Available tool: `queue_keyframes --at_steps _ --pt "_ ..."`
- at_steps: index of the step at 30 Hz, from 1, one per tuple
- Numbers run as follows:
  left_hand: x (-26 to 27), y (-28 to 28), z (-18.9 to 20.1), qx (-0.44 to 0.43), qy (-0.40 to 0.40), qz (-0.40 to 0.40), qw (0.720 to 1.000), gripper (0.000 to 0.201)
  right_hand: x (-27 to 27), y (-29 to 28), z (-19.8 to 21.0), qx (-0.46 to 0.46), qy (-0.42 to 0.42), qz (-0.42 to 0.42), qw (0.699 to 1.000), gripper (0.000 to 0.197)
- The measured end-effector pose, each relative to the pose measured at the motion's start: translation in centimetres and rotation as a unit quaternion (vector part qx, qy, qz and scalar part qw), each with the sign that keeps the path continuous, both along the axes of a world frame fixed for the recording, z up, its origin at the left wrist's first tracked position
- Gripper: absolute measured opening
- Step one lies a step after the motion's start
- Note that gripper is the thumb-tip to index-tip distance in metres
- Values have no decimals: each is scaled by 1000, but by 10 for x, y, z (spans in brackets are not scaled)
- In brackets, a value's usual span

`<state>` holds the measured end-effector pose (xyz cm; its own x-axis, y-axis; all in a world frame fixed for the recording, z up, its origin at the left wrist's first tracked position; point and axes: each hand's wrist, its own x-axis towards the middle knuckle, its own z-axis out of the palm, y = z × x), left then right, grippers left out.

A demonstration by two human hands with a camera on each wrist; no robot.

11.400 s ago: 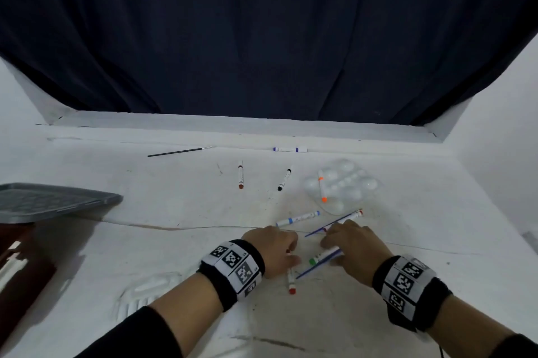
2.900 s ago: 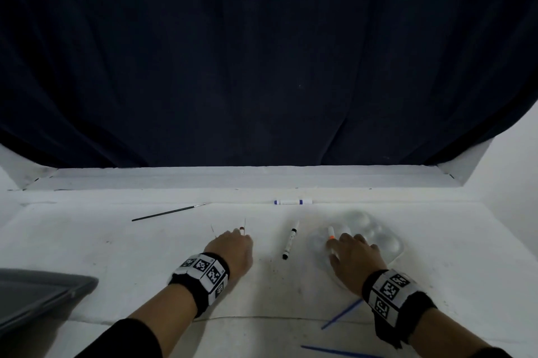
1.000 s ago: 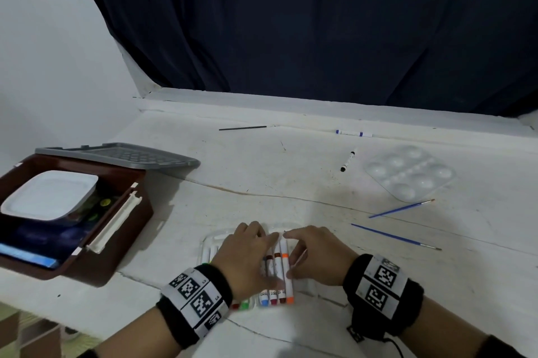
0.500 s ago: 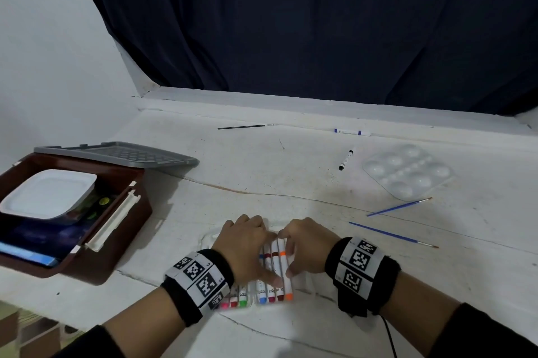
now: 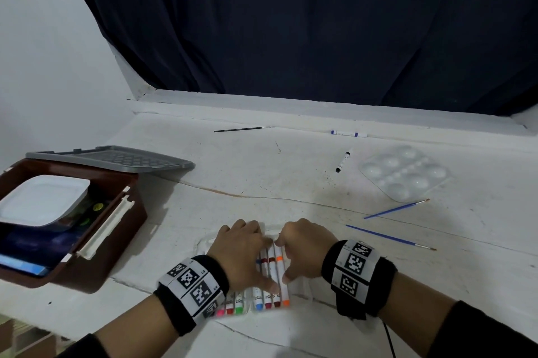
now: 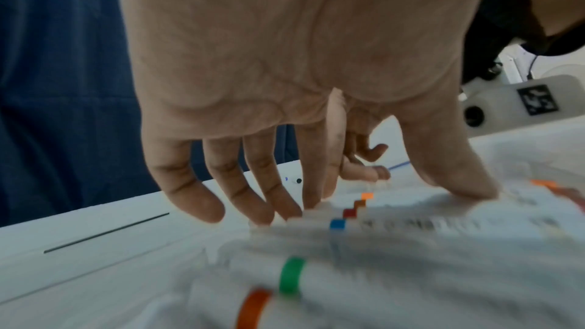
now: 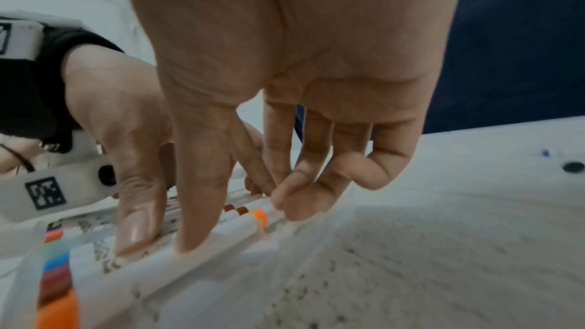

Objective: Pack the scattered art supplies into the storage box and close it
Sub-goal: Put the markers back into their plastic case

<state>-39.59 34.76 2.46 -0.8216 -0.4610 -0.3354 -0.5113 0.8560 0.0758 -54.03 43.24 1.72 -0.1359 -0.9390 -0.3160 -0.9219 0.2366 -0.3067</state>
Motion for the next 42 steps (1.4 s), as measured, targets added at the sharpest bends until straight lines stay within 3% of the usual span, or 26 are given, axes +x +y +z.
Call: queue_keyframes --at_steps 2,4,9,14,18,21,26,32,37,42 --pt "-4 -3 3 12 -2 0 1000 69 -8 4 -1 -35 -69 -40 996 54" --pt "-9 -10 7 51 16 18 998 63 -19 12 -2 -98 -105 -96 985 32" --pt "-52 -38 29 128 138 36 981 48 -72 22 14 -225 -105 -213 945 6" --pt "-131 -59 43 153 252 47 954 21 -144 21 23 -282 -73 -286 913 9" --pt "-201 -70 35 170 269 39 947 17 -203 16 25 -294 -51 -309 903 16" --pt "-249 -77 21 149 221 2 964 26 -249 2 18 -267 -31 -301 915 5" --pt "-296 -87 -12 99 90 -58 989 44 -310 -32 2 -168 -5 -262 950 25" --pt "-306 -106 -23 140 135 -16 981 32 -344 -84 0 -140 62 -199 968 27" --pt "-283 -121 -6 228 229 58 945 26 -344 -113 -1 -77 184 -122 972 27" --pt "-247 -124 21 337 360 135 860 29 -324 -120 -10 1 281 -108 954 31"
